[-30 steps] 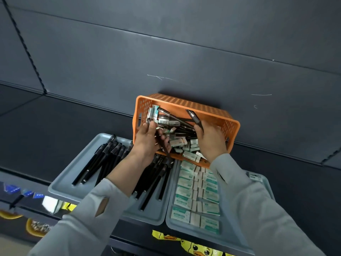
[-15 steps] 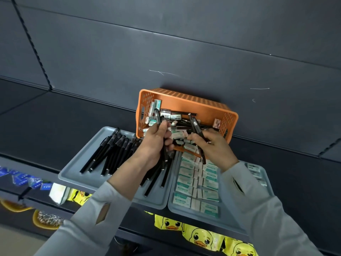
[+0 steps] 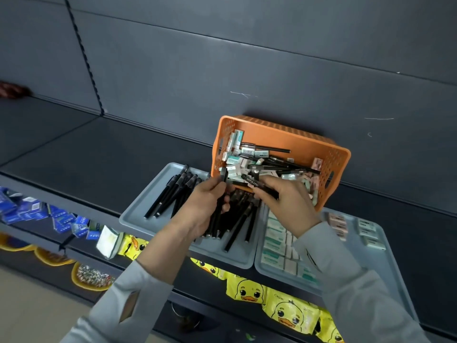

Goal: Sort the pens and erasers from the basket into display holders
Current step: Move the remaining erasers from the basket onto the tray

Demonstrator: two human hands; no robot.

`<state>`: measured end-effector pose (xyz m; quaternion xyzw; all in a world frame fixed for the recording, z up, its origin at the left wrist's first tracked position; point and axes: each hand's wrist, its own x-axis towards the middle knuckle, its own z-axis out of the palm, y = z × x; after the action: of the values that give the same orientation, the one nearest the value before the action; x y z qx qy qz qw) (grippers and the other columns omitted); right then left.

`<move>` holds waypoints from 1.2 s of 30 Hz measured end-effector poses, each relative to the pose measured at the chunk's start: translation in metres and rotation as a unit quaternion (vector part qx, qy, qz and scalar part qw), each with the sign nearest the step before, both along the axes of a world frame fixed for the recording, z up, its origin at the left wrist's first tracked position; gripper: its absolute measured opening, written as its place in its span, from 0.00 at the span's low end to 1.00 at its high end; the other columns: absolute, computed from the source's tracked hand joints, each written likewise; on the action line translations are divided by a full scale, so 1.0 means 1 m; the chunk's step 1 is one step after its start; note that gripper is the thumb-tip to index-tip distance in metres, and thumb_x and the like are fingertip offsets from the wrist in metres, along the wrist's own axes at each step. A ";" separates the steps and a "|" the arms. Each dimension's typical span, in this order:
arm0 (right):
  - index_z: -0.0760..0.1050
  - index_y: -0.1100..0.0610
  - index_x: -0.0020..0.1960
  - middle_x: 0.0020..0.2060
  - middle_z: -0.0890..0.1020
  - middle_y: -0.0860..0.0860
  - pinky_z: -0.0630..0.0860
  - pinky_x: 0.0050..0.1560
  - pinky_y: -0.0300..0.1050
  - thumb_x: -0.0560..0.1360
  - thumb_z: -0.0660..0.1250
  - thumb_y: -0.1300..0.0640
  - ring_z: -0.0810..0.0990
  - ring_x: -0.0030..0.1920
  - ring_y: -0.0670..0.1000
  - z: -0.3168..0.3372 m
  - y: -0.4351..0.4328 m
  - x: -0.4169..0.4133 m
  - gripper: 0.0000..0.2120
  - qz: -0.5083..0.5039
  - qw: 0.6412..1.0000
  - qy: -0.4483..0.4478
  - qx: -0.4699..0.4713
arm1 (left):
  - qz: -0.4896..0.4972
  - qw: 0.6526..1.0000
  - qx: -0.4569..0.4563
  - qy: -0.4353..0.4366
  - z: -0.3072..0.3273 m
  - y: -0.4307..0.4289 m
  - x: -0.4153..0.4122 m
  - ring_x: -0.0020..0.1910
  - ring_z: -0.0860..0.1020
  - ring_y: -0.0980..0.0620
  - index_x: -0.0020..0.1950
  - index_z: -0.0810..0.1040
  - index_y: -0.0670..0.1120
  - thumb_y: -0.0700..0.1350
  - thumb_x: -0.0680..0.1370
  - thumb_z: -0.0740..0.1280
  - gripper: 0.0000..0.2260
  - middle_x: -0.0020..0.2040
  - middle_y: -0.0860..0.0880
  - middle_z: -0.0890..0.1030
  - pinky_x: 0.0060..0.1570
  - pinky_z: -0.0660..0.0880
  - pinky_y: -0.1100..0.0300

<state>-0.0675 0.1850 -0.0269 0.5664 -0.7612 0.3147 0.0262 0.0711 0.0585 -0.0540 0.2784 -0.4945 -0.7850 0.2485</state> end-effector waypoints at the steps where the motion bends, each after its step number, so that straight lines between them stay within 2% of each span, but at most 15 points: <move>1: 0.81 0.53 0.56 0.41 0.86 0.50 0.77 0.42 0.43 0.74 0.71 0.62 0.83 0.40 0.49 -0.001 -0.003 0.002 0.12 -0.002 0.999 0.046 0.006 | 0.027 0.995 -0.082 -0.047 -0.003 -0.009 0.008 0.31 0.69 0.55 0.54 0.76 0.42 0.38 0.83 0.57 0.09 0.38 0.48 0.74 0.30 0.68 0.64; 3: 0.81 0.52 0.57 0.43 0.86 0.52 0.80 0.43 0.50 0.68 0.73 0.68 0.84 0.42 0.56 -0.003 -0.012 0.009 0.20 0.013 0.993 0.114 0.015 | 0.085 0.954 -0.246 -0.147 -0.010 -0.035 0.026 0.31 0.72 0.53 0.58 0.77 0.44 0.40 0.82 0.59 0.09 0.35 0.49 0.74 0.32 0.70 0.63; 5: 0.81 0.53 0.56 0.43 0.86 0.52 0.81 0.39 0.53 0.65 0.74 0.71 0.83 0.42 0.56 -0.008 -0.025 0.019 0.23 0.048 0.983 0.175 0.028 | 0.126 0.887 -0.372 -0.243 -0.016 -0.063 0.040 0.39 0.77 0.46 0.64 0.75 0.45 0.42 0.82 0.60 0.12 0.42 0.44 0.78 0.38 0.72 0.57; 7: 0.81 0.53 0.56 0.42 0.85 0.52 0.80 0.36 0.51 0.68 0.71 0.70 0.81 0.42 0.56 -0.015 -0.045 0.033 0.20 0.084 0.966 0.239 0.057 | 0.131 0.819 -0.448 -0.334 -0.020 -0.084 0.043 0.50 0.76 0.38 0.66 0.73 0.42 0.41 0.81 0.60 0.14 0.51 0.37 0.76 0.45 0.70 0.54; 9: 0.80 0.54 0.56 0.42 0.83 0.52 0.76 0.31 0.46 0.71 0.68 0.69 0.79 0.42 0.55 -0.019 -0.066 0.046 0.18 0.102 0.945 0.301 0.082 | 0.109 0.794 -0.469 -0.371 -0.024 -0.093 0.038 0.55 0.72 0.35 0.59 0.74 0.35 0.38 0.80 0.60 0.10 0.54 0.33 0.73 0.50 0.70 0.51; 11: 0.78 0.55 0.60 0.44 0.82 0.53 0.71 0.30 0.45 0.72 0.64 0.69 0.78 0.46 0.55 -0.023 -0.084 0.055 0.19 0.103 0.932 0.332 0.107 | 0.081 0.783 -0.474 -0.395 -0.029 -0.093 0.035 0.54 0.72 0.33 0.53 0.73 0.33 0.38 0.79 0.62 0.08 0.56 0.33 0.73 0.53 0.69 0.48; 13: 0.72 0.55 0.66 0.51 0.80 0.55 0.76 0.37 0.50 0.73 0.61 0.71 0.75 0.54 0.57 -0.028 -0.092 0.055 0.24 0.089 0.936 0.306 0.151 | 0.059 0.774 -0.481 -0.407 -0.035 -0.092 0.038 0.54 0.72 0.32 0.56 0.74 0.35 0.39 0.79 0.63 0.09 0.60 0.35 0.72 0.55 0.68 0.48; 17: 0.71 0.56 0.67 0.58 0.74 0.54 0.69 0.59 0.49 0.74 0.59 0.67 0.68 0.60 0.56 -0.026 -0.076 0.041 0.22 0.047 0.966 0.114 0.229 | 0.054 0.764 -0.507 -0.395 -0.038 -0.096 0.052 0.62 0.70 0.35 0.65 0.75 0.38 0.42 0.79 0.65 0.16 0.66 0.38 0.71 0.64 0.65 0.49; 20: 0.73 0.60 0.62 0.55 0.76 0.51 0.66 0.53 0.42 0.82 0.55 0.58 0.73 0.57 0.51 -0.015 -0.066 0.035 0.13 0.010 0.966 -0.029 0.256 | 0.037 0.774 -0.509 -0.375 -0.037 -0.102 0.056 0.63 0.71 0.36 0.67 0.75 0.40 0.44 0.79 0.66 0.17 0.67 0.38 0.71 0.65 0.66 0.48; 23: 0.78 0.60 0.51 0.44 0.80 0.52 0.67 0.44 0.45 0.83 0.52 0.49 0.78 0.47 0.53 -0.010 -0.071 0.035 0.21 -0.037 0.966 -0.050 0.252 | 0.024 0.773 -0.521 -0.361 -0.038 -0.105 0.057 0.61 0.73 0.36 0.67 0.75 0.41 0.46 0.78 0.68 0.19 0.66 0.39 0.72 0.64 0.68 0.47; 25: 0.80 0.58 0.46 0.35 0.77 0.46 0.61 0.37 0.43 0.83 0.52 0.47 0.76 0.40 0.49 -0.013 -0.079 0.040 0.22 -0.071 0.962 -0.078 0.251 | 0.028 0.774 -0.528 -0.349 -0.041 -0.107 0.057 0.59 0.74 0.37 0.65 0.76 0.42 0.46 0.77 0.68 0.18 0.64 0.39 0.73 0.62 0.70 0.47; 27: 0.80 0.57 0.44 0.31 0.76 0.44 0.64 0.38 0.41 0.82 0.55 0.46 0.75 0.37 0.47 -0.016 -0.094 0.046 0.21 -0.083 0.956 -0.126 0.251 | 0.033 0.773 -0.532 -0.345 -0.043 -0.109 0.056 0.59 0.74 0.37 0.66 0.76 0.43 0.48 0.77 0.69 0.19 0.63 0.40 0.73 0.60 0.71 0.47; 29: 0.77 0.57 0.46 0.36 0.79 0.49 0.69 0.43 0.42 0.80 0.60 0.44 0.78 0.40 0.51 -0.022 -0.109 0.053 0.17 -0.077 0.955 -0.131 0.255 | 0.039 0.768 -0.542 -0.338 -0.046 -0.110 0.054 0.59 0.73 0.36 0.67 0.75 0.43 0.47 0.76 0.69 0.20 0.62 0.39 0.73 0.61 0.69 0.46; 32: 0.75 0.59 0.60 0.52 0.81 0.55 0.74 0.53 0.46 0.78 0.65 0.45 0.78 0.54 0.56 -0.030 -0.115 0.057 0.19 -0.115 0.962 -0.129 0.213 | 0.047 0.743 -0.584 -0.325 -0.050 -0.110 0.053 0.61 0.72 0.34 0.67 0.75 0.40 0.45 0.75 0.71 0.21 0.61 0.35 0.75 0.64 0.65 0.44; 36: 0.76 0.55 0.60 0.46 0.83 0.53 0.71 0.47 0.41 0.78 0.66 0.53 0.80 0.49 0.53 -0.025 -0.086 0.031 0.12 -0.157 0.972 -0.120 0.128 | 0.075 0.706 -0.636 -0.302 -0.054 -0.110 0.049 0.51 0.74 0.30 0.62 0.78 0.38 0.41 0.72 0.75 0.20 0.56 0.34 0.77 0.56 0.71 0.39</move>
<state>-0.0366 0.0994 -0.0523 0.3963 -0.8723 0.2720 -0.0894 0.1203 -0.0517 -0.1085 0.3126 -0.9026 -0.1365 0.2626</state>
